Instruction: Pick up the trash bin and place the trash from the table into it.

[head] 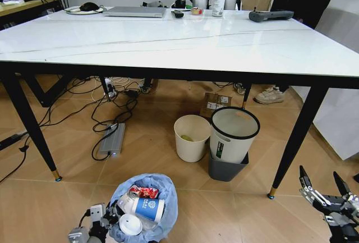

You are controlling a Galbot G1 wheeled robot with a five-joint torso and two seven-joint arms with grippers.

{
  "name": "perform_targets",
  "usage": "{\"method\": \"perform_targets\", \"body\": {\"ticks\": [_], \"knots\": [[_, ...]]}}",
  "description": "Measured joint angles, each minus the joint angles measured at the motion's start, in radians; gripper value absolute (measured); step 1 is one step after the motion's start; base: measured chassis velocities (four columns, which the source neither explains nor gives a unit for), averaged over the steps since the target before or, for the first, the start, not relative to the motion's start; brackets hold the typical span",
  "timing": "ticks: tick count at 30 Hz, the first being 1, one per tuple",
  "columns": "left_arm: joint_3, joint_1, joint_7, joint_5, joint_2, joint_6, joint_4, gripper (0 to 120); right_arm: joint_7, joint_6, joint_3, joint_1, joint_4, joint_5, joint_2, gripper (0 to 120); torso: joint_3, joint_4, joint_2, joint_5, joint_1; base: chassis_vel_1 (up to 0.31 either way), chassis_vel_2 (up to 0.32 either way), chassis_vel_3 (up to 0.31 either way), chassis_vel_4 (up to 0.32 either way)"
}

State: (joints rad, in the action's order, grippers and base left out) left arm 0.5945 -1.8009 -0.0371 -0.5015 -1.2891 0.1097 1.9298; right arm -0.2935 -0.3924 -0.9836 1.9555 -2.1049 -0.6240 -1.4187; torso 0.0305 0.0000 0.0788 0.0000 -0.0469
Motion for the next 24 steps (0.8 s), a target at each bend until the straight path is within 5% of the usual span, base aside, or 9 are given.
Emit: {"method": "perform_targets", "body": {"ticks": [11, 24], "knots": [[0.001, -0.007, 0.004, -0.005, 0.001, -0.003, 0.010, 0, 0.000, 0.000, 0.000, 0.000, 0.000, 0.000, 0.000, 100, 0.000, 0.0000, 0.000, 0.0000, 0.000, 0.000, 0.000, 0.000, 0.000], [0.005, -0.019, 0.015, -0.003, 0.004, -0.010, 0.028, 43, 0.000, 0.000, 0.000, 0.000, 0.000, 0.000, 0.000, 100, 0.001, 0.0000, 0.001, 0.0001, 0.000, 0.000, 0.000, 0.000, 0.000]]}}
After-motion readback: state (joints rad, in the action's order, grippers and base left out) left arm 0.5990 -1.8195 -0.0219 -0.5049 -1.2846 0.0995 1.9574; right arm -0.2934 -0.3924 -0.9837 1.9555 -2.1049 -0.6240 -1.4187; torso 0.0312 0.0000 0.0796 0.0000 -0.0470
